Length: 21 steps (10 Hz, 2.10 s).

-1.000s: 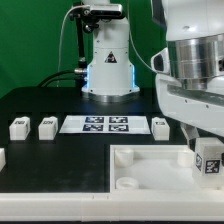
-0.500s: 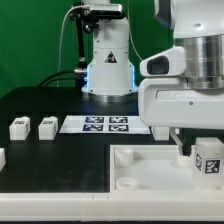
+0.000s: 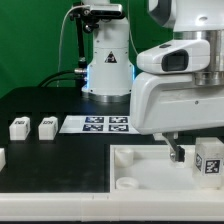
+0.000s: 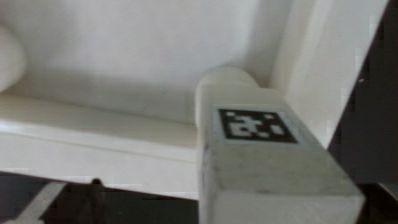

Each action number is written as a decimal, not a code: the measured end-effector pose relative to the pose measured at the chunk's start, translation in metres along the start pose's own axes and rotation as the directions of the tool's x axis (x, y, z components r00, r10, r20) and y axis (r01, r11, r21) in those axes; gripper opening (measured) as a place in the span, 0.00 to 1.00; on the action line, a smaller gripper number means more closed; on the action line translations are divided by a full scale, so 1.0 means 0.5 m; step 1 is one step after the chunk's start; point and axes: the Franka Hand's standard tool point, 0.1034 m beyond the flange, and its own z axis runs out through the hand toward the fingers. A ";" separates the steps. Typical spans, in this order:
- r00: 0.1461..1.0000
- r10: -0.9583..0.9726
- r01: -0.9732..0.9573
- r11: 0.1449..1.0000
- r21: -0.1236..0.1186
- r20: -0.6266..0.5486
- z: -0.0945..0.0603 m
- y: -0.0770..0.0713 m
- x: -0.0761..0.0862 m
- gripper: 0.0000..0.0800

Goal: Assemble one leg

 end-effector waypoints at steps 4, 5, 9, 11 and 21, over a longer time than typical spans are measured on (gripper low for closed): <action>0.974 0.228 -0.228 0.974 0.003 0.002 0.001 -0.004 -0.001 0.36; 0.951 0.309 -0.309 0.951 0.005 0.002 0.002 -0.005 -0.001 0.36; 0.514 0.857 -0.858 0.513 0.024 0.044 0.005 -0.004 -0.006 0.36; 0.179 0.980 -0.984 0.178 0.018 0.084 0.006 -0.003 -0.009 0.37; -0.412 0.905 -0.911 -0.406 -0.075 0.107 0.007 -0.019 -0.004 0.65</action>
Offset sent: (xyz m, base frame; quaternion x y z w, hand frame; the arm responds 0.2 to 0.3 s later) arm 0.0000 0.0000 0.0000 0.0000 0.0000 0.2667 0.9638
